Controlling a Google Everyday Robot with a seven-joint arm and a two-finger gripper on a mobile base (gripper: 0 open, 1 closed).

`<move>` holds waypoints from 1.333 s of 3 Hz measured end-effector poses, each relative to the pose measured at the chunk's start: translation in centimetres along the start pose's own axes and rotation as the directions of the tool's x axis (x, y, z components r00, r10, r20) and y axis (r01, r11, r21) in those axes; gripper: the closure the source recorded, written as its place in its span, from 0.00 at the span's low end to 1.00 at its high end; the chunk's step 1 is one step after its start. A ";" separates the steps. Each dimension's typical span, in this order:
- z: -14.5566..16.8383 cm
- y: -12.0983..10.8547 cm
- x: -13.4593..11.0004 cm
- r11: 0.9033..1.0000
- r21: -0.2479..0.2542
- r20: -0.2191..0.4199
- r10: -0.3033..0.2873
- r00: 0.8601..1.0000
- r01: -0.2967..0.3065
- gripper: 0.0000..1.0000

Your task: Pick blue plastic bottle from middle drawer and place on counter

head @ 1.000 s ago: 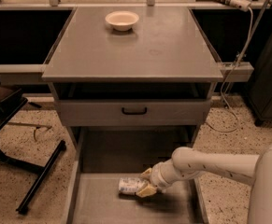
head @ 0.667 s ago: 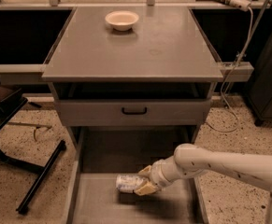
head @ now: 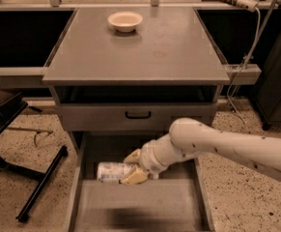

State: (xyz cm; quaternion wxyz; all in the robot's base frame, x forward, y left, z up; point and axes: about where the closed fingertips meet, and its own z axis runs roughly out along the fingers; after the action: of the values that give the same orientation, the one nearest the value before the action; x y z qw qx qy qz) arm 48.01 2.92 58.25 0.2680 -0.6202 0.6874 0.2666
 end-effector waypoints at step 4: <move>-10.7 -5.6 -19.0 0.978 0.126 -0.010 -0.168 0.986 0.168 1.00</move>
Offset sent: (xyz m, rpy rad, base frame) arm 0.1044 0.0749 0.2822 -0.0253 -0.3070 0.0039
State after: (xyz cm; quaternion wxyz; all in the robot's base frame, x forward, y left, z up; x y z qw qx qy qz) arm 54.87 8.41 78.95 0.3284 -0.6576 0.6480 0.1993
